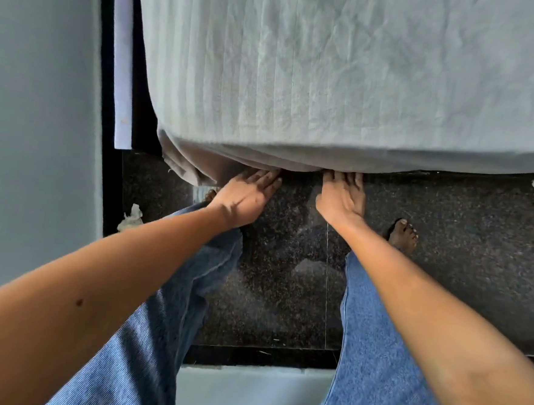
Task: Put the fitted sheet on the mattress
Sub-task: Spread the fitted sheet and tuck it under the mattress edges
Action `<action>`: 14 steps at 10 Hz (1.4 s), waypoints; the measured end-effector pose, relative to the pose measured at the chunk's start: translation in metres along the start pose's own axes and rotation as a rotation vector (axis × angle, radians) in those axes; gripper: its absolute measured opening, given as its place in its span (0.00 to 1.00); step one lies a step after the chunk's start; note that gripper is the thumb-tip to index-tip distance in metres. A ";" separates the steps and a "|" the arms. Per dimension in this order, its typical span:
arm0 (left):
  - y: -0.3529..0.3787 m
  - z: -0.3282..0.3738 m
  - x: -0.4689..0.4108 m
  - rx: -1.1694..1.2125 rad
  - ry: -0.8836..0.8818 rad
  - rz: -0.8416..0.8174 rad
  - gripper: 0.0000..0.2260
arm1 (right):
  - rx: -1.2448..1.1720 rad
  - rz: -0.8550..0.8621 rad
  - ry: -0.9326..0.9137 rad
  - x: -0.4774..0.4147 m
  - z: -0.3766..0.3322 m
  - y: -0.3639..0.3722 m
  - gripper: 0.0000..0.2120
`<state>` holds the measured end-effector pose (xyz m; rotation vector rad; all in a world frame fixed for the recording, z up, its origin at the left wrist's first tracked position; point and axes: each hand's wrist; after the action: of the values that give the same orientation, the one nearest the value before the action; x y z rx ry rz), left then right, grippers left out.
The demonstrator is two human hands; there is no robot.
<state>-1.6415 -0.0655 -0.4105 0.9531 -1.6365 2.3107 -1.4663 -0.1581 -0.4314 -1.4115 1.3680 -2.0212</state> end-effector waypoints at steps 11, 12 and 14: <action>-0.027 -0.071 0.025 2.323 -1.163 0.798 0.14 | -2.333 -0.642 0.865 0.017 -0.156 -0.038 0.16; -0.028 -0.064 0.028 2.378 -1.116 0.846 0.15 | -2.143 -0.727 0.780 0.017 -0.158 -0.048 0.16; -0.035 -0.049 0.039 2.287 -1.182 0.939 0.09 | -1.214 -0.730 0.376 0.013 -0.149 -0.055 0.22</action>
<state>-1.6752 -0.0169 -0.3701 -0.5907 -0.8410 -1.0809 -1.5861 -0.0627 -0.3857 -2.3137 2.8613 -1.8668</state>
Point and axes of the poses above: each hand's wrist, its own x-axis away from the middle knuckle, its own y-axis out of the palm, z = x × y, and after that the axes turned 5 degrees about y, right-handed
